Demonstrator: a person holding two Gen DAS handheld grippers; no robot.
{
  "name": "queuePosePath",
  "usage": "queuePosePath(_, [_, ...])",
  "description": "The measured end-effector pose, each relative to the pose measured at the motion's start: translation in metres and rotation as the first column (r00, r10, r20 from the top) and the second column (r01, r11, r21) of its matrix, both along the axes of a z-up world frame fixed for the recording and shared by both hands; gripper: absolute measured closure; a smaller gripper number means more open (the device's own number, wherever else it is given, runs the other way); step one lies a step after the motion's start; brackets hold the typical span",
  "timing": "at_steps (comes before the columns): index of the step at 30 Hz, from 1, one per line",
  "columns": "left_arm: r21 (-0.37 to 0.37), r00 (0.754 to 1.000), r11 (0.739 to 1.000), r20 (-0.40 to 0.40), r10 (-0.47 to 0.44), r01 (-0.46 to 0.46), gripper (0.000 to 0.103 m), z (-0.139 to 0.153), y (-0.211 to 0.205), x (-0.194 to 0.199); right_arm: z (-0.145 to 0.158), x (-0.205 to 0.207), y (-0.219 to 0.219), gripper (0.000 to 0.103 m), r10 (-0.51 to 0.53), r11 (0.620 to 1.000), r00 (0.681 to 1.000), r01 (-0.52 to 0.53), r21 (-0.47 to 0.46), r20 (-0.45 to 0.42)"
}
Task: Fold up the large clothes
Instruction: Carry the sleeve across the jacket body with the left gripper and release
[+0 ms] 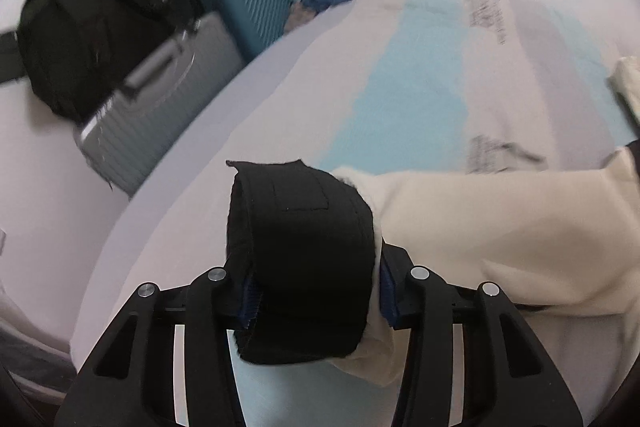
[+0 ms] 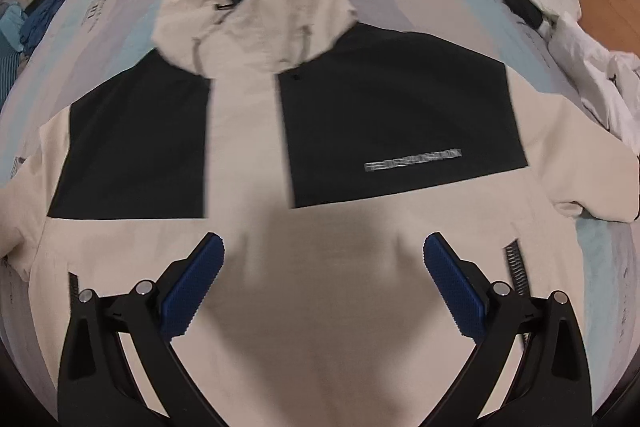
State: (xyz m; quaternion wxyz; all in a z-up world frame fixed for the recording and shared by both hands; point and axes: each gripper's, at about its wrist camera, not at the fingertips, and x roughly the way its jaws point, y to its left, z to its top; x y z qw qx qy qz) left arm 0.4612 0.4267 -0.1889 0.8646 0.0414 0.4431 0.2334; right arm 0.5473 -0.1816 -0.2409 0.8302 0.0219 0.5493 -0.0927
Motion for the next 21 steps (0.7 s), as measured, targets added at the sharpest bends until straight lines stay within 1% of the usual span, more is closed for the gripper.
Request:
queuePosePath(3, [0.002, 0.999, 0.999, 0.007, -0.042, 0.042, 0.058, 0.019, -0.056, 0.011, 0.006, 0.001, -0.031, 0.007, -0.009, 1.000, 1.000, 0.009, 0.013, 0.010])
queuePosePath(5, [0.009, 0.996, 0.996, 0.011, -0.086, 0.086, 0.058, 0.027, -0.111, 0.021, 0.011, 0.005, -0.053, 0.007, -0.004, 1.000, 1.000, 0.004, 0.011, 0.017])
queuePosePath(6, [0.012, 0.995, 0.995, 0.015, -0.098, 0.097, 0.058, 0.028, -0.127, 0.025, 0.013, 0.006, -0.062, 0.007, -0.001, 1.000, 1.000, 0.001, 0.008, 0.019])
queuePosePath(7, [0.013, 0.993, 0.993, 0.025, -0.116, 0.116, 0.058, 0.030, -0.156, 0.031, 0.016, 0.007, -0.072, 0.007, 0.000, 1.000, 1.000, 0.000, 0.002, 0.021])
queuePosePath(9, [-0.002, 0.988, 0.989, 0.039, -0.147, 0.147, 0.058, 0.035, -0.198, 0.043, 0.022, 0.006, -0.100, 0.007, -0.004, 1.000, 0.999, 0.004, -0.001, 0.032])
queuePosePath(10, [-0.005, 0.985, 0.986, 0.053, -0.166, 0.167, 0.058, 0.037, -0.226, 0.049, 0.024, 0.004, -0.112, 0.007, -0.010, 1.000, 0.999, 0.010, 0.003, 0.036])
queuePosePath(12, [-0.003, 0.977, 0.979, 0.066, -0.205, 0.206, 0.058, 0.037, -0.275, 0.061, 0.029, -0.002, -0.138, 0.007, -0.029, 0.999, 0.999, 0.028, 0.030, 0.044])
queuePosePath(14, [-0.030, 0.968, 0.969, 0.074, -0.241, 0.243, 0.058, 0.038, -0.329, 0.075, 0.035, -0.011, -0.168, 0.007, -0.051, 0.996, 0.998, 0.048, 0.072, 0.043])
queuePosePath(15, [-0.037, 0.964, 0.966, 0.078, -0.254, 0.257, 0.058, 0.037, -0.349, 0.079, 0.036, -0.014, -0.178, 0.007, -0.057, 0.995, 0.997, 0.053, 0.084, 0.044])
queuePosePath(17, [-0.041, 0.951, 0.953, 0.093, -0.296, 0.301, 0.058, 0.038, -0.402, 0.091, 0.039, -0.023, -0.203, 0.007, -0.056, 0.993, 0.998, 0.051, 0.107, 0.042])
queuePosePath(19, [-0.037, 0.934, 0.937, 0.103, -0.343, 0.348, 0.058, 0.038, -0.455, 0.103, 0.039, -0.031, -0.222, 0.007, -0.050, 0.993, 0.998, 0.045, 0.113, 0.039])
queuePosePath(21, [-0.066, 0.917, 0.918, 0.118, -0.382, 0.391, 0.058, 0.038, -0.505, 0.109, 0.038, -0.037, -0.241, 0.007, -0.042, 0.992, 0.999, 0.038, 0.118, 0.033])
